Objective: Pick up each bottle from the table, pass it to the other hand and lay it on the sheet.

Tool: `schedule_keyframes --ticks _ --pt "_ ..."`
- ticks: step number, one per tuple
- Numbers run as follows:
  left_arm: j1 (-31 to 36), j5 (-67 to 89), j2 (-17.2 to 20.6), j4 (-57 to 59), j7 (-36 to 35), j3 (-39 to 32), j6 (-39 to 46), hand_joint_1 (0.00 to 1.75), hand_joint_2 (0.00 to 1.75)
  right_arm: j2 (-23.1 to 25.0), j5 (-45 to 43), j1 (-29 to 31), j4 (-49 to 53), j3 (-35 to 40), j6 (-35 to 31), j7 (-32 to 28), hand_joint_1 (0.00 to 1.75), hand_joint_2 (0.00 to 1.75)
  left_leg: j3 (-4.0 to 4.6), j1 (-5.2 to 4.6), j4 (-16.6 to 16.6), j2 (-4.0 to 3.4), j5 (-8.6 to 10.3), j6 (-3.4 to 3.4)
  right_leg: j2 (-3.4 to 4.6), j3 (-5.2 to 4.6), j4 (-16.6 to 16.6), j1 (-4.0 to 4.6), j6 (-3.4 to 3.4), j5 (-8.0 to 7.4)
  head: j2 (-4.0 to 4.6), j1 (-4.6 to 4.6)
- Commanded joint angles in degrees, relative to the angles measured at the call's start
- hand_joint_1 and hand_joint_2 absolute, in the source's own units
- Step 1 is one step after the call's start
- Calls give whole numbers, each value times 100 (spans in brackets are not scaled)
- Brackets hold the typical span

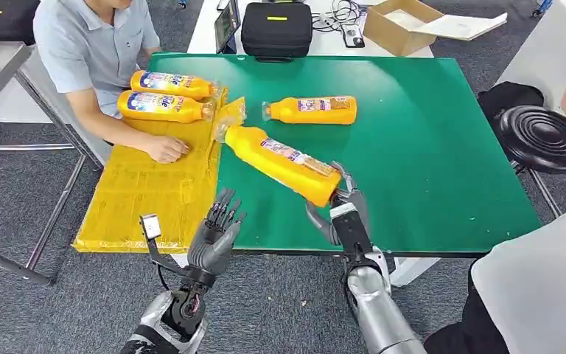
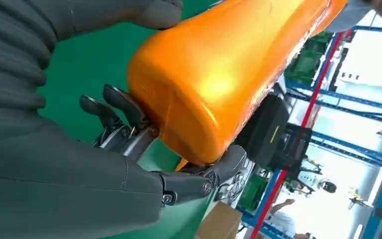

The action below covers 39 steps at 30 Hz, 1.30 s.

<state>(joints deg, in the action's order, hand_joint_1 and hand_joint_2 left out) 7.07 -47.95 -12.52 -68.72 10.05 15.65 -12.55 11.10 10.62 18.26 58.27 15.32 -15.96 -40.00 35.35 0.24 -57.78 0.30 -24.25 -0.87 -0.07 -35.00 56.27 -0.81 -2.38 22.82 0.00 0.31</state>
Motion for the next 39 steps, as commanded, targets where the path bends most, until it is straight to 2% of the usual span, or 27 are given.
schedule_keyframes --ticks 1,8,18,19,21,24,28,39 --pt "105 -209 -22 195 -10 -5 -162 0 175 -46 -90 -24 337 478 132 0 175 175 -25 1 2 -4 -10 3 2 25 -2 2 8 9 0 0" --pt "361 -424 -71 726 -20 -2 -323 0 175 -51 64 -247 679 1617 -26 0 175 175 -32 3 3 -7 -14 6 5 29 -2 4 12 13 0 0" --pt "361 -424 -71 726 -20 -2 -323 0 175 -51 64 -247 679 1617 -26 0 175 175 -33 2 1 -3 -13 5 0 31 -1 5 11 14 0 0" --pt "506 -491 -89 1045 -95 57 -396 0 175 -57 -20 -248 818 1984 46 0 175 175 -35 2 5 -5 -12 5 1 31 -3 4 11 12 0 0" --pt "624 -545 -125 1245 -159 94 -379 0 175 -39 -13 -217 894 2196 8 0 175 175 -17 0 5 -3 -5 3 0 14 -3 1 7 6 0 0" --pt "761 -616 -184 1473 -136 131 -381 0 175 34 -12 -162 865 2395 68 0 175 175 -33 3 1 -1 -14 6 -3 31 1 4 13 16 0 0" --pt "698 -955 -253 1033 175 -142 -717 0 175 68 13 -145 690 2616 165 0 175 175 -19 4 2 -1 -8 5 -2 18 -1 5 10 9 0 0" --pt "466 -1468 -326 -54 334 -957 -1203 0 175 38 -99 -178 592 2848 270 0 175 175 -22 7 1 -8 -9 4 -1 19 -3 7 10 10 0 2"
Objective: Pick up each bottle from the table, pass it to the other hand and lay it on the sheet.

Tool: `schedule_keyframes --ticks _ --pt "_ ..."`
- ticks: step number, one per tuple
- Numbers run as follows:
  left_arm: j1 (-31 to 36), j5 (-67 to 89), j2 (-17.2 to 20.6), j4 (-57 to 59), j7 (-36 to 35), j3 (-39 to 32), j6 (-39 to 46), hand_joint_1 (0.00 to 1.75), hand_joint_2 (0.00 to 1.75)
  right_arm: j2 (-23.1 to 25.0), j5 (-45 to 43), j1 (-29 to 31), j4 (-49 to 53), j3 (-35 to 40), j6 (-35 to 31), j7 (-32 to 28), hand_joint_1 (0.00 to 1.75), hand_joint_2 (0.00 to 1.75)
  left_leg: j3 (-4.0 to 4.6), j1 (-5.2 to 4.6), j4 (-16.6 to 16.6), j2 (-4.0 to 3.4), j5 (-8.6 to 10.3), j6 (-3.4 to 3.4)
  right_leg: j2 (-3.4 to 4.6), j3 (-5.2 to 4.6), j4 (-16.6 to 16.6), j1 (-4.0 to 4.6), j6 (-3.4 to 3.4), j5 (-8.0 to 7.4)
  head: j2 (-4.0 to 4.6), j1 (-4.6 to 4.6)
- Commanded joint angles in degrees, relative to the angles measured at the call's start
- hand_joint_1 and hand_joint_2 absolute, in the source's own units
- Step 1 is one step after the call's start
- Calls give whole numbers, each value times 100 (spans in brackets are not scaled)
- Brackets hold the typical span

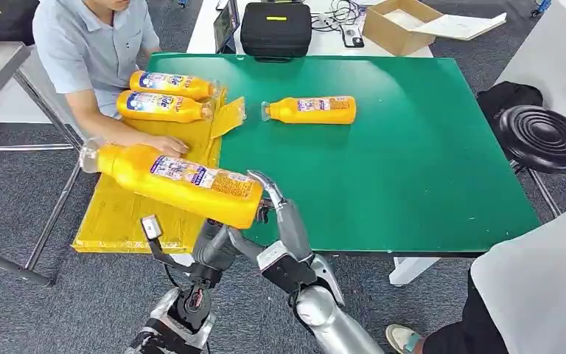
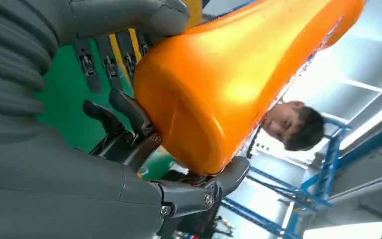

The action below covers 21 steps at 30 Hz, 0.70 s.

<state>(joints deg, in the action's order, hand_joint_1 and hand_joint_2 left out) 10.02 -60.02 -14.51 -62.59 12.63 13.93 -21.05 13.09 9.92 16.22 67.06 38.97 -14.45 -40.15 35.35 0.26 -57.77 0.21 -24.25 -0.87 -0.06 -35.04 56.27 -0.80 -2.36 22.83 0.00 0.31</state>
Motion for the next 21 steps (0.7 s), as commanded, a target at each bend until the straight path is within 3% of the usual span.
schedule_keyframes --ticks 1,8,21 --pt "146 -261 -145 -749 96 -855 -459 0 175 -176 -32 19 -270 494 106 15 175 175 -11 6 0 5 -4 2 -5 14 -5 6 6 4 0 0" --pt "111 -219 -140 -732 78 -1158 -582 0 175 -260 -22 -54 -132 432 66 15 175 175 -44 4 4 1 -17 4 2 46 -6 5 10 16 0 -2" --pt "122 200 -80 255 166 -1584 -470 0 175 -263 -65 -229 261 318 -46 15 175 175 -22 0 10 3 -4 2 -1 24 -9 1 5 4 0 0"
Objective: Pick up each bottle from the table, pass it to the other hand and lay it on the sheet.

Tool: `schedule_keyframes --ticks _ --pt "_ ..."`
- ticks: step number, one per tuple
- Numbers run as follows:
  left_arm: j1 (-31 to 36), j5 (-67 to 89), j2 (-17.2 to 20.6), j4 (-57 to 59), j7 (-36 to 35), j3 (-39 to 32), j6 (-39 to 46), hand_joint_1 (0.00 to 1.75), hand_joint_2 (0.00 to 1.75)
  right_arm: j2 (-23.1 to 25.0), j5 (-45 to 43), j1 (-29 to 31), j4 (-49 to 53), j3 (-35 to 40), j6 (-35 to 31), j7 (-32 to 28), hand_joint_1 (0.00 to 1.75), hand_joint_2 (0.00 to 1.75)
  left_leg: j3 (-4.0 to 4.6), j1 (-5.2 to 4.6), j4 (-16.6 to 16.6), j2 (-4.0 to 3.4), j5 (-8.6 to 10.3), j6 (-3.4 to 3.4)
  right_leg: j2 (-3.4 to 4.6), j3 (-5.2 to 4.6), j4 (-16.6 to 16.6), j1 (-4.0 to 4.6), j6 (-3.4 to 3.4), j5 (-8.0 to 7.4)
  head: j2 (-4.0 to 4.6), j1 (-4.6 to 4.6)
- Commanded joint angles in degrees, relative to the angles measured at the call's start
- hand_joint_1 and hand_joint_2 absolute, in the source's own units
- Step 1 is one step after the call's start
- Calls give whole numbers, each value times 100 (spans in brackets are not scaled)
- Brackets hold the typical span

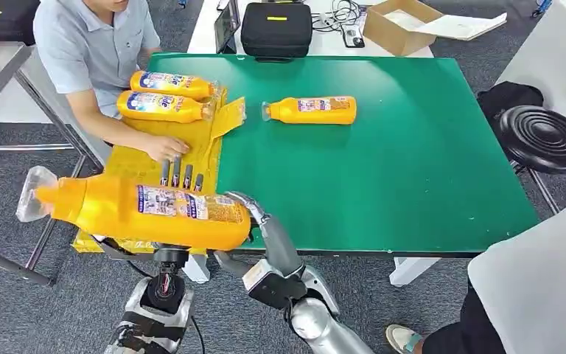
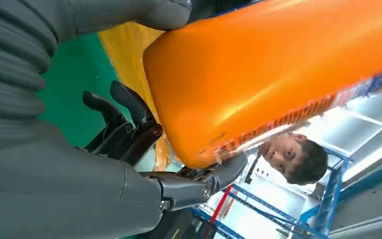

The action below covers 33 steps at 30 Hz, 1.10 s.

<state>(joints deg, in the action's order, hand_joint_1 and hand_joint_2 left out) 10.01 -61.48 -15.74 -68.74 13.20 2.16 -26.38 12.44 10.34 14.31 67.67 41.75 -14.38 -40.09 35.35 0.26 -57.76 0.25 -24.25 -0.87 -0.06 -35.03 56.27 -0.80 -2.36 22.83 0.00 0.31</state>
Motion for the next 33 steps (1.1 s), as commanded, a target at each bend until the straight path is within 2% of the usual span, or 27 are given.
schedule_keyframes --ticks 1,3,6,10,20,23,27,28,29,30,32,33 --pt "123 346 42 869 109 -407 63 0 175 -197 -107 -38 200 41 -53 9 175 175 -40 0 11 2 -10 3 -4 40 -10 1 8 12 0 0" --pt "69 342 39 832 111 -502 126 0 175 -190 -131 -82 282 18 -108 9 175 175 -20 -1 8 0 -4 2 -1 20 -7 0 5 5 0 0" --pt "31 346 54 803 100 -611 178 0 175 -197 -143 -111 352 -64 -231 9 175 175 -47 2 8 -5 -17 4 4 46 -7 3 11 15 0 0" --pt "-7 366 64 737 102 -692 153 0 175 -203 -183 -131 384 -207 -287 9 175 175 -15 1 6 4 -3 2 -3 17 -6 1 5 4 0 -2" --pt "1 275 119 725 183 -994 198 0 175 -221 -221 -200 436 -304 -263 9 175 175 -41 4 5 -2 -16 5 1 43 -6 6 12 15 0 0" --pt "9 256 134 718 214 -1105 140 0 175 -242 -218 -234 473 -361 -308 9 175 175 -24 2 8 -2 -7 4 2 25 -7 2 8 7 0 0" --pt "8 61 118 688 -77 -1205 -205 0 175 -284 -175 -243 442 -574 -332 9 175 175 -31 0 7 0 -10 3 0 32 -6 2 9 11 0 0" --pt "8 61 118 688 -77 -1205 -205 0 175 -284 -175 -243 442 -574 -332 9 175 175 -73 5 5 -4 -29 7 2 73 -5 8 20 28 0 0" --pt "8 61 118 688 -77 -1205 -205 0 175 -284 -175 -243 442 -574 -332 9 175 175 -79 7 7 -7 -31 9 5 78 -6 9 21 29 0 0" --pt "-4 26 94 678 -158 -1170 -269 0 175 -316 -171 -225 407 -629 -305 9 175 175 -27 1 5 1 -8 3 -1 29 -6 2 8 8 0 0" --pt "-16 20 75 655 -264 -1120 -355 0 175 -307 -92 -218 345 -680 -339 9 175 175 -41 4 4 5 -14 4 -6 45 -6 5 11 15 0 -2" --pt "-17 37 55 643 -309 -1057 -405 0 175 -317 -94 -215 321 -691 -327 9 175 175 -19 0 6 8 -4 2 -7 22 -5 1 6 7 0 -2"
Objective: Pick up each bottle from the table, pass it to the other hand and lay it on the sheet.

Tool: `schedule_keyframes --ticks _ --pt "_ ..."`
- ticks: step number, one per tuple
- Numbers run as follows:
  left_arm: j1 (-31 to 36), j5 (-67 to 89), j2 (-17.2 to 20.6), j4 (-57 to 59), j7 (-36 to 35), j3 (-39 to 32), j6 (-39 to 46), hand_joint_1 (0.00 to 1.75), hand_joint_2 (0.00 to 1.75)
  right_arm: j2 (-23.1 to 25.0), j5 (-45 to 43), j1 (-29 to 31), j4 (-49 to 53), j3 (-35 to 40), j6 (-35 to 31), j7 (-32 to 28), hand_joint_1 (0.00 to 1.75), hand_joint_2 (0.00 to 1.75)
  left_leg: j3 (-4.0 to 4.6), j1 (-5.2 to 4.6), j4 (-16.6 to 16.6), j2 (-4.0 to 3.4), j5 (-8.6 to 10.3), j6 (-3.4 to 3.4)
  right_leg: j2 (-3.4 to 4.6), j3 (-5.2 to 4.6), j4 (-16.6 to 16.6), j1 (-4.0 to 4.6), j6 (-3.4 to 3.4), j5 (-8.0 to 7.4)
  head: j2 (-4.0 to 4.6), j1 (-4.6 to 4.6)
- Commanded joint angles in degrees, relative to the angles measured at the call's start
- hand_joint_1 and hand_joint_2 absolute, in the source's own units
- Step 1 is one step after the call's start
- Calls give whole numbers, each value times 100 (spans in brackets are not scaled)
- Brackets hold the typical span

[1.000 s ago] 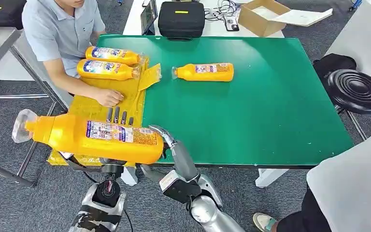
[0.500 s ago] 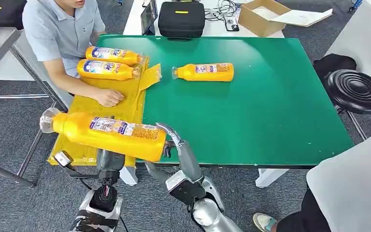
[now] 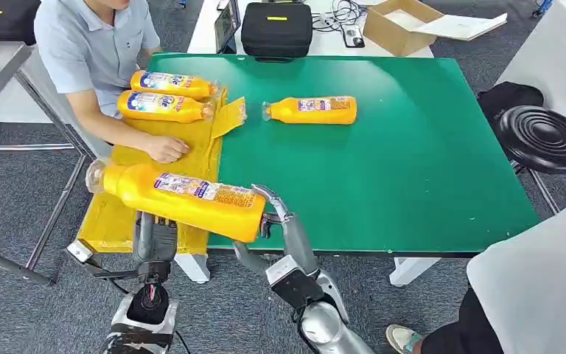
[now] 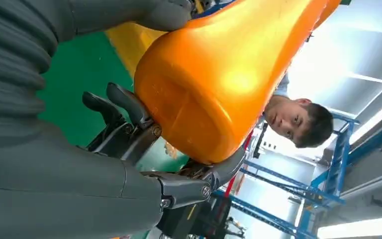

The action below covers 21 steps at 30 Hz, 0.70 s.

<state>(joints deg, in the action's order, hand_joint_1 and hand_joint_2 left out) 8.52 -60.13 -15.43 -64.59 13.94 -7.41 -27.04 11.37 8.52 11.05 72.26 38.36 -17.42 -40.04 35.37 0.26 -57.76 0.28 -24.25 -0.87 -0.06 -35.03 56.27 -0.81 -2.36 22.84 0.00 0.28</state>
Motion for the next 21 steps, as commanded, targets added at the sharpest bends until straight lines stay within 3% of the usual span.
schedule_keyframes --ticks 1,10,21 --pt "120 -133 0 196 -463 -28 -440 0 175 -221 147 122 -171 -345 -43 4 175 175 -41 2 4 2 -13 4 -5 43 -5 4 10 14 0 2" --pt "124 -99 283 417 -974 432 -679 0 175 -408 293 51 -157 -306 -336 4 175 175 -34 2 8 4 -9 4 -6 35 -8 4 8 10 0 2" --pt "97 -40 345 454 -1021 572 -796 0 175 -436 341 56 -178 -304 -407 4 175 175 -32 1 8 1 -8 4 -4 31 -6 2 9 9 0 2"
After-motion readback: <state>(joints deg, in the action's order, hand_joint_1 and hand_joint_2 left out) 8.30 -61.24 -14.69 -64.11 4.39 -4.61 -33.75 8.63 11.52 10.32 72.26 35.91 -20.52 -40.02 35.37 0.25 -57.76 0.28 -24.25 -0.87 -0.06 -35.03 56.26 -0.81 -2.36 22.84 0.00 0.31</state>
